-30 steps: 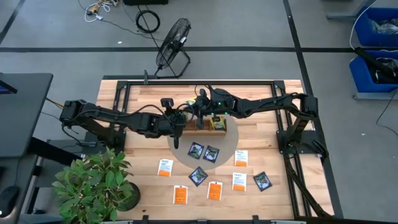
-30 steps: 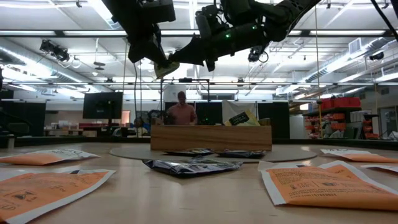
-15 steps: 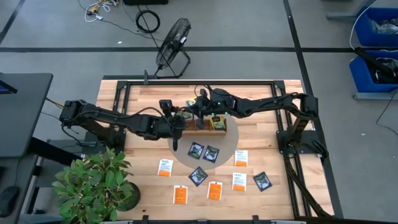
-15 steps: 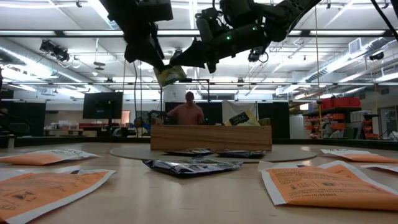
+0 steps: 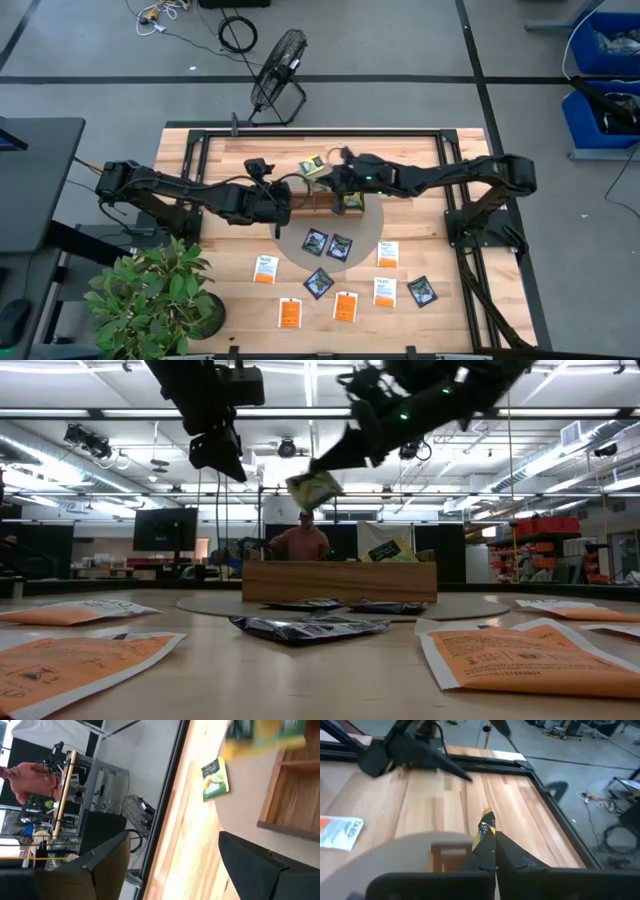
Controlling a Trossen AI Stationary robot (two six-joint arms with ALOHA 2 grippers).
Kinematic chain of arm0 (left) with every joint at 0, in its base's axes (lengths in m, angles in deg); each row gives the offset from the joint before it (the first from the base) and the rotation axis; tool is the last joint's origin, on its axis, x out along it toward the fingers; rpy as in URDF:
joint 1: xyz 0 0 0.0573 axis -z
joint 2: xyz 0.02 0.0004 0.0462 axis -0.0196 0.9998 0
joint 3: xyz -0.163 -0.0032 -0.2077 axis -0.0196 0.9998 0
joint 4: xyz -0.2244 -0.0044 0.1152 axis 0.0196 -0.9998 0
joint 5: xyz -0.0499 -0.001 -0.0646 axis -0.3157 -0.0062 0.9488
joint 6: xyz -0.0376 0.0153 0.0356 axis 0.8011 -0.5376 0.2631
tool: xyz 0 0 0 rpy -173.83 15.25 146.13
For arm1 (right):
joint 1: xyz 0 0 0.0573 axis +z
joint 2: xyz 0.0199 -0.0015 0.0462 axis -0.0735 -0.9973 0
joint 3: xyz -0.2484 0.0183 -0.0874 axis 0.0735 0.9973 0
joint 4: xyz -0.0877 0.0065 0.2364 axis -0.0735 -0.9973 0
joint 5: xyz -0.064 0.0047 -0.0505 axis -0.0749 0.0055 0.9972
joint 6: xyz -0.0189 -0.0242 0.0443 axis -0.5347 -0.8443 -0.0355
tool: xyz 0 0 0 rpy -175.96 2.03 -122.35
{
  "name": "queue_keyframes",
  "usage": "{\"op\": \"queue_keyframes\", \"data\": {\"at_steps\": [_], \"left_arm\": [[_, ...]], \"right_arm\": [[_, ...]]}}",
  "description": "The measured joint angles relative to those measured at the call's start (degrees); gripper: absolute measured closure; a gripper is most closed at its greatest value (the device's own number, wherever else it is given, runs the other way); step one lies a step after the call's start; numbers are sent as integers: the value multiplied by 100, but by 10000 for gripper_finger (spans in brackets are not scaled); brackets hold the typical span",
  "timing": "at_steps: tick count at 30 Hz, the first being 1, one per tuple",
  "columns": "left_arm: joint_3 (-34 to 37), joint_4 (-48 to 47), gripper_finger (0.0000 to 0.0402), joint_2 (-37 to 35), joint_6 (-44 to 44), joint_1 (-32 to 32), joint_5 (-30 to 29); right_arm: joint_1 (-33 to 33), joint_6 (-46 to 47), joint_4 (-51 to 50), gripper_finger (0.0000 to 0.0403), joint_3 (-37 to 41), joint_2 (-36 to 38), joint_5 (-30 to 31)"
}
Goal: Pick & Place Tea
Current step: Put the yellow tea bag into the right section of the wooden organizer
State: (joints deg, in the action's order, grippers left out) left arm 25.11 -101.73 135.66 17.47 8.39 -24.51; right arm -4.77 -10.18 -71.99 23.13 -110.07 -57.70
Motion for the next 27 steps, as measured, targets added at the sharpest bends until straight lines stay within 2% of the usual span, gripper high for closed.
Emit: {"op": "queue_keyframes", "data": {"at_steps": [9,16,20,27], "left_arm": [[0,35,97,0,80,1,-24],[0,50,97,0,134,4,-33],[0,55,97,0,148,4,-32],[0,61,97,0,148,4,-31]], "right_arm": [[-51,18,1578,403,1960,1085,76],[-58,206,3049,403,3244,1295,43],[-58,238,3950,403,3707,1301,59],[-58,300,4117,403,3888,1224,146]]}}
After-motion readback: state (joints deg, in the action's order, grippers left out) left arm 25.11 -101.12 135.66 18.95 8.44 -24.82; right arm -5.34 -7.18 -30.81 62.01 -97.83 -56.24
